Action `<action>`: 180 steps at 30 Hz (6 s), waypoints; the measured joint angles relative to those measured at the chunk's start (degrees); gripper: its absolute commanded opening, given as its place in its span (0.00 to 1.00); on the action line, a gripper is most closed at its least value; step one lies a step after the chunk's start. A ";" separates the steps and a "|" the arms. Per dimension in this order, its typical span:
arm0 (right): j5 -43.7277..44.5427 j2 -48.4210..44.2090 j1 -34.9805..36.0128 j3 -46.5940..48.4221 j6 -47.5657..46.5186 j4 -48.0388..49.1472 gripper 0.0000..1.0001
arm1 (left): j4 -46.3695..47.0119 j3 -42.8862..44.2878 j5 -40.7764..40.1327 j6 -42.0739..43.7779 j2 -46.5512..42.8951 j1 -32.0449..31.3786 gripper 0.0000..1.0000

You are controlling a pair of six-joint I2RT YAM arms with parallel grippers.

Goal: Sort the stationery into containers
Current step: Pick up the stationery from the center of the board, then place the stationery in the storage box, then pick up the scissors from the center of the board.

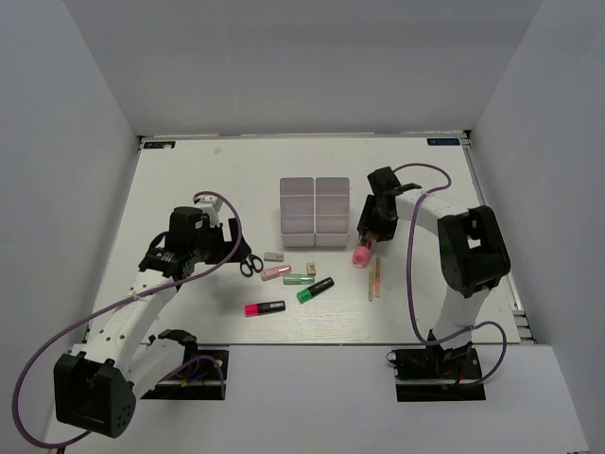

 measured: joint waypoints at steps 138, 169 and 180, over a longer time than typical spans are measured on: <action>-43.36 -36.79 -7.91 -11.80 -36.96 12.92 0.00 | -24.50 23.26 -14.08 -12.33 31.76 -12.31 0.51; -48.65 -37.22 -14.19 -13.75 -32.46 16.13 0.00 | -17.16 14.60 -13.46 -26.05 34.25 -6.80 0.44; -50.49 -37.22 -15.78 -13.84 -31.15 16.31 0.00 | -15.82 14.60 -14.05 -27.63 36.79 -6.80 0.44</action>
